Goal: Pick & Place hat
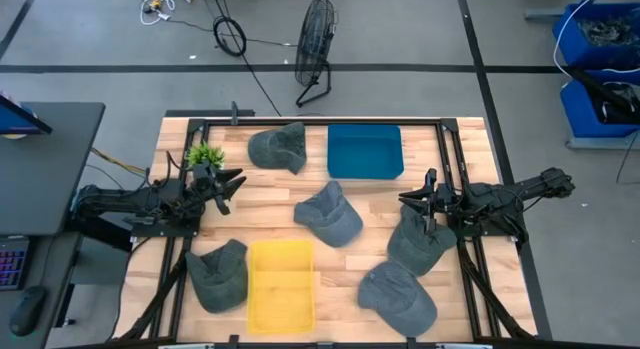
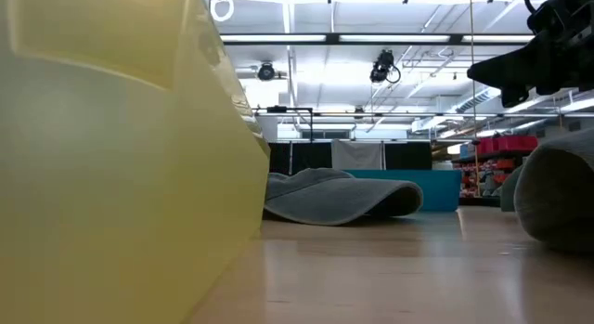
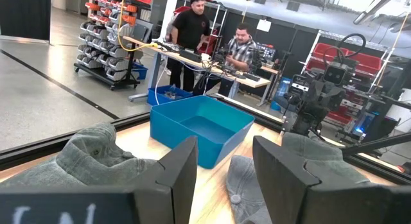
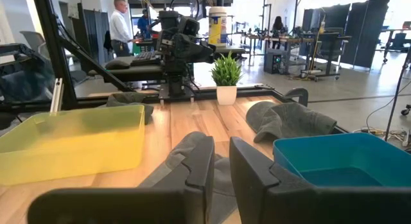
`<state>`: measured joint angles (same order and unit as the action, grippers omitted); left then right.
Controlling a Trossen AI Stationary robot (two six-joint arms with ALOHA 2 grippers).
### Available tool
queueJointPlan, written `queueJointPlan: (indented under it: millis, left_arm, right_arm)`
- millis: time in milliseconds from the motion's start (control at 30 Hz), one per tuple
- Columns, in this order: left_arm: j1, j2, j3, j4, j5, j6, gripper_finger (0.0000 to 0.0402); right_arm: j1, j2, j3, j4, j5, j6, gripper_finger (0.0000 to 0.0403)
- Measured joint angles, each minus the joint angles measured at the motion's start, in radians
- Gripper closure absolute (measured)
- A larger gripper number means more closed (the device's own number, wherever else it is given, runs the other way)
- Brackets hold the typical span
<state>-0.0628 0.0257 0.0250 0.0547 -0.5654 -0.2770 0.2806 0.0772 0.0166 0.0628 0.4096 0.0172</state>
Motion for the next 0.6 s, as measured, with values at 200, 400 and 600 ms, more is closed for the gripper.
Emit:
queueJointPlan:
  millis: [200, 400, 600]
  left_arm:
    - [0.001, 0.019, 0.0, -0.002, -0.001, 0.0, 0.0246]
    - [0.001, 0.02, 0.0, -0.003, 0.0, 0.0, 0.0246]
    - [0.001, 0.02, 0.0, -0.003, 0.0, 0.0, 0.0246]
  right_arm:
    - [0.0, 0.0, 0.0, 0.0, 0.0, 0.0, 0.0349]
    - [0.0, 0.0, 0.0, 0.0, 0.0, 0.0, 0.0349]
    - [0.0, 0.0, 0.0, 0.0, 0.0, 0.0, 0.0349]
